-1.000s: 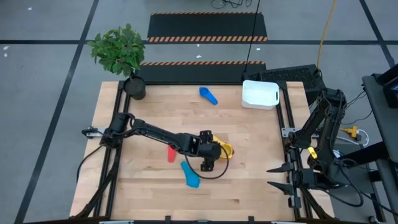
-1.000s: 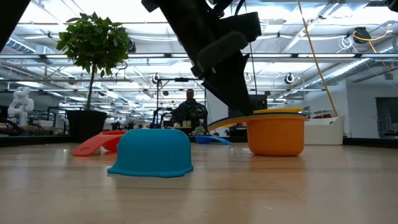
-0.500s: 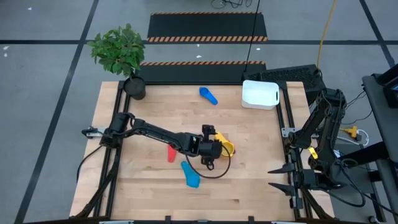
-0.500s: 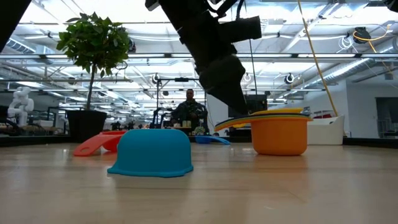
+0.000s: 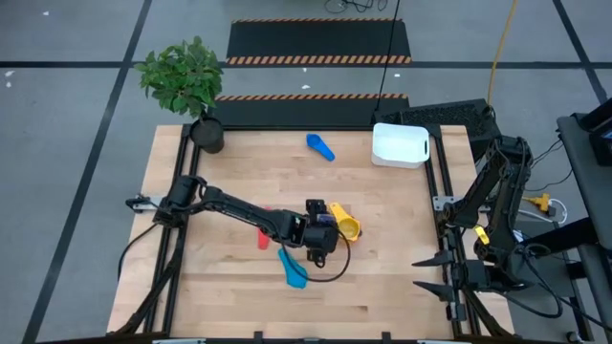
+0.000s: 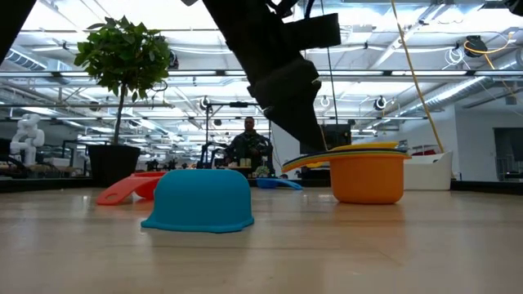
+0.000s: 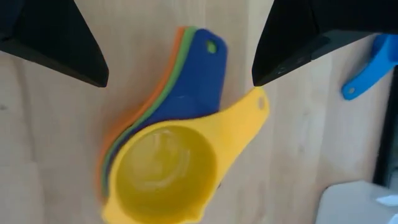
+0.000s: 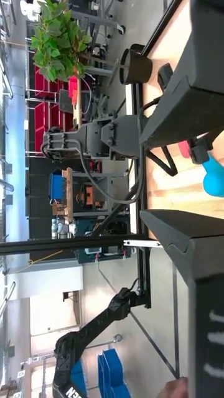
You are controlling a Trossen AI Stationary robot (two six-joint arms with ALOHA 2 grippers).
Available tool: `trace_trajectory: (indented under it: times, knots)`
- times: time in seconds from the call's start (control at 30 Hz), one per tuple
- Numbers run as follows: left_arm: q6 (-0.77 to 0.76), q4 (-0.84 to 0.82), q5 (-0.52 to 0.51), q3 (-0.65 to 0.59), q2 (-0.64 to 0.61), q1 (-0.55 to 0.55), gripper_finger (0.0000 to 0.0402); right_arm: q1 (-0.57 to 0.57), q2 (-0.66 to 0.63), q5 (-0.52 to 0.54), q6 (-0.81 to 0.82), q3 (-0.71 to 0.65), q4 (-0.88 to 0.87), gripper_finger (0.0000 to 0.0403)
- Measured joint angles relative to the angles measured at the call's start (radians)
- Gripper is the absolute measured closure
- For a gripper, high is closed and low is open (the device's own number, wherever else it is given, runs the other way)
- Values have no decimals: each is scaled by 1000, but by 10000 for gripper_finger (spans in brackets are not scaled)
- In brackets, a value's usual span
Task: Nest measuring cups in basket
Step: Stack the yellow measuring cup on top of the violet measuring cup
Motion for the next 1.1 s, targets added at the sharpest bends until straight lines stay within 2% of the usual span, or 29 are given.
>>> trace_trajectory:
  times: [0.07, 0.13, 0.2, 0.3, 0.4, 0.5, 0.6, 0.67, 0.77, 0.87, 0.93, 1.1]
  knots:
    - [-29, -4, -52, 0, 0, -10, 2, -11, 2, 48, 7, 0, 0, 229]
    - [-97, -15, -152, 0, 0, -30, 2, -42, 12, 149, 18, 0, -11, 227]
    - [-206, -56, -261, 0, 0, -61, 3, -88, 24, 205, 7, 0, -28, 227]
    - [-309, -125, -345, 0, 0, -122, 14, -169, 28, 206, -34, -1, -30, 229]
    - [-385, -134, -352, 0, 0, -181, 36, -256, 24, 205, -147, -1, -17, 240]
    - [-391, -101, -365, 0, 0, -227, 64, -361, 6, 172, -261, -1, 11, 268]
    - [-383, -53, -377, -7, 0, -244, 94, -470, -10, 92, -296, -1, -2, 306]
    - [-381, -14, -381, -39, 0, -239, 113, -539, -10, 14, -259, -1, -66, 332]
    - [-380, 44, -394, -102, 2, -224, 139, -647, -10, -180, -71, -1, -254, 367]
    - [-376, 133, -415, -168, 2, -211, 160, -822, -9, -567, 185, -1, -453, 392]
    - [-346, 181, -419, -205, 2, -205, 170, -949, 1, -793, 272, -1, -530, 400]
    - [-312, 249, -459, -253, 2, -189, 178, -1189, 4, -1039, 312, 0, -648, 399]
